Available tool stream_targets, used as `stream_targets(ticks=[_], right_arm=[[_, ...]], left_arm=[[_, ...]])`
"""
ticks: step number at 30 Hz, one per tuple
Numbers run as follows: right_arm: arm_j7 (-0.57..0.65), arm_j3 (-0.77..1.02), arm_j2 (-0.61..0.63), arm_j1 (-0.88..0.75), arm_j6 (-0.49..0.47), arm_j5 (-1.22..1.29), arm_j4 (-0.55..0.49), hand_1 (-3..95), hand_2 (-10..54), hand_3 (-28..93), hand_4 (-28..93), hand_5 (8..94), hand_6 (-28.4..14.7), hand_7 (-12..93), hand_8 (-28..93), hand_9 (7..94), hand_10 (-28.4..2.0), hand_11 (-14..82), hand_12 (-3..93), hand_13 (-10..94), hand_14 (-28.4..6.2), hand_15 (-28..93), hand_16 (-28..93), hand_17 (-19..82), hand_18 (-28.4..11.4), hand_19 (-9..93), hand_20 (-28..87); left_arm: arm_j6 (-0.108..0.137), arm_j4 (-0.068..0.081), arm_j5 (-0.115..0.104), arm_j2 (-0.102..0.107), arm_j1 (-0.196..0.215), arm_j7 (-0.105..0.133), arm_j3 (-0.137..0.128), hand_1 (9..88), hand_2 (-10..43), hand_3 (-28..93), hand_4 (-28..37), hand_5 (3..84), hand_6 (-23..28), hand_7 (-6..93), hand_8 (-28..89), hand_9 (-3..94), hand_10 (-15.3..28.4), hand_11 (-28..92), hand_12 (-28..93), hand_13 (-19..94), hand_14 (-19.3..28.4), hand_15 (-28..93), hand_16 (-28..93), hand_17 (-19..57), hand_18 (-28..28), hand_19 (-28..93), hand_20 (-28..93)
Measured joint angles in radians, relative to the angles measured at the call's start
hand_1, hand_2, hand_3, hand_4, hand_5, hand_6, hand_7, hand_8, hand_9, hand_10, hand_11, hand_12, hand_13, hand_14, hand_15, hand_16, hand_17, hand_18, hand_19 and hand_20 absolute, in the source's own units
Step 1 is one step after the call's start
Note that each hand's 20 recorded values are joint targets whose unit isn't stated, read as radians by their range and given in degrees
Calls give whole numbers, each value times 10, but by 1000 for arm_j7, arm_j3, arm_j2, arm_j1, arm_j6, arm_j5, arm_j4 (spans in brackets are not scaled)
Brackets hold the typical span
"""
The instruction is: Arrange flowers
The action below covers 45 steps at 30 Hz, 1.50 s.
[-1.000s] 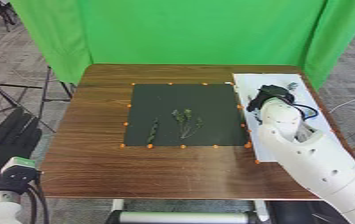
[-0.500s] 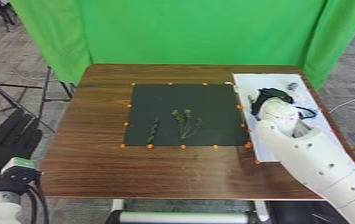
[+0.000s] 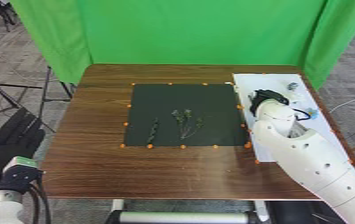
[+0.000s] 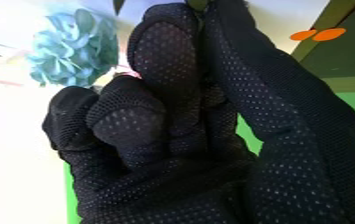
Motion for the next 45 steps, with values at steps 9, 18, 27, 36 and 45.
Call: stream_targets(ticks=[9,18,27,36,45], right_arm=[[-45,16,23,-60,103,-28,-33,450,-95,798,-66,717,-40,499,224,875,-99,360,484,833,-78,662,387,538,-236,932,464],[-92,54,75,-178,236,-69,-123,437,-95,807,-38,720,-46,514,230,887,-97,350,483,851,-69,647,388,555,-234,932,468],[-107,134,132,-272,334,-108,-293,435,-95,809,-35,724,-46,509,234,890,-94,348,484,857,-70,642,392,560,-236,932,470],[-117,123,132,-270,307,-135,-445,438,-95,805,-35,725,-46,504,240,892,-95,344,486,858,-70,639,396,562,-237,932,470],[-119,2,108,-238,202,-167,-495,440,-95,803,-34,729,-48,492,245,892,-97,342,487,858,-72,636,398,562,-239,932,469]], left_arm=[[0,0,-1,0,0,3,5,215,114,719,-283,356,73,169,-110,298,133,215,79,183,118,298,-104,-43,76,216,63],[0,-1,-2,-1,10,9,4,215,114,719,-283,357,74,169,-110,300,133,215,79,184,119,297,-104,-44,77,219,64],[1,-4,-2,-4,21,11,1,216,114,718,-283,357,73,169,-110,299,132,214,79,184,118,296,-104,-43,76,216,62],[1,-5,-2,-4,24,12,0,215,114,719,-283,357,73,168,-110,299,132,215,80,184,118,297,-103,-43,76,217,63],[0,-5,-2,-2,22,9,-4,215,114,719,-283,357,73,169,-110,299,134,215,79,184,117,295,-103,-44,77,218,63]])
